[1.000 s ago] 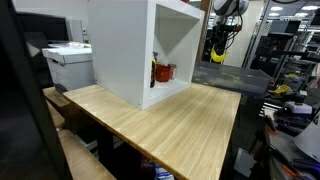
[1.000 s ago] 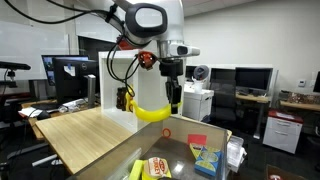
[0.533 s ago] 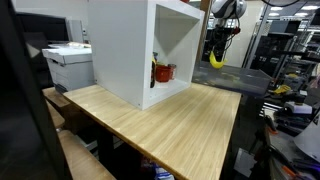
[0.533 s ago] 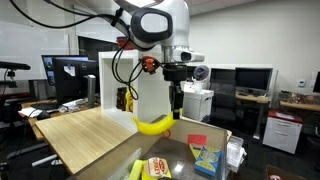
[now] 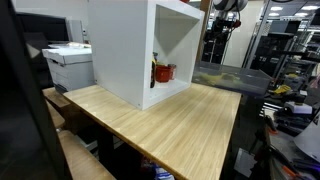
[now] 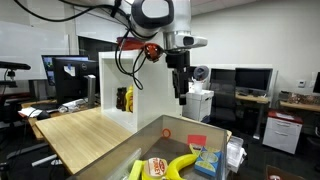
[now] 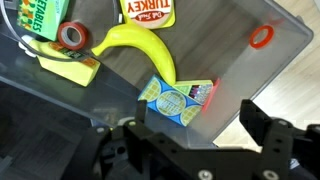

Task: Put the banana in the grey container

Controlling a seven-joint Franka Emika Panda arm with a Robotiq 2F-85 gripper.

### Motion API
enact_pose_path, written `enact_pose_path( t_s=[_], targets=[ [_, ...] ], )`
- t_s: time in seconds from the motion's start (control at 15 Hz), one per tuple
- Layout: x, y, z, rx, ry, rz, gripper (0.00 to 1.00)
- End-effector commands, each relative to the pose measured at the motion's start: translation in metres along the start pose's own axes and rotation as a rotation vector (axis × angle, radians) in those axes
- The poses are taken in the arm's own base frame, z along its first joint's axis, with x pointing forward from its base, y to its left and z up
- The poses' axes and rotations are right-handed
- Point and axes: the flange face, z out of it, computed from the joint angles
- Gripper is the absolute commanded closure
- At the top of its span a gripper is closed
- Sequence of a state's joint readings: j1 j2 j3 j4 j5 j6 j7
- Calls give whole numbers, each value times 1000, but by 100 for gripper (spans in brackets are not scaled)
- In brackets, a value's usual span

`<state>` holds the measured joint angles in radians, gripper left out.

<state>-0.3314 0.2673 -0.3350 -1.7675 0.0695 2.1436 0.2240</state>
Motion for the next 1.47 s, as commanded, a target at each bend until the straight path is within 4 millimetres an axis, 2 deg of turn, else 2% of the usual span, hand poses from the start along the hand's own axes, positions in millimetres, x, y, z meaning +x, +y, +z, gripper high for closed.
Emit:
enact_pose_path(
  t_s=[0.0, 0.07, 0.13, 0.33, 0.53, 0.73, 0.87, 1.13, 1.33, 1.4],
  targets=[
    [-20, 0, -46, 20, 14, -66, 0],
    [-30, 2, -61, 33, 2, -110, 0],
    [-37, 4, -65, 32, -8, -136, 0],
    [-63, 13, -69, 4, -39, -206, 0],
    [-100, 21, -63, -16, -81, -297, 0],
    [-142, 21, -56, -17, -102, -389, 0],
    [-175, 16, -51, -6, -129, -456, 0],
    [-223, 1, -48, 22, -145, -547, 0],
    [-252, -11, -53, 16, -121, -593, 0],
    [-256, -12, -57, 11, -110, -601, 0]
  ],
)
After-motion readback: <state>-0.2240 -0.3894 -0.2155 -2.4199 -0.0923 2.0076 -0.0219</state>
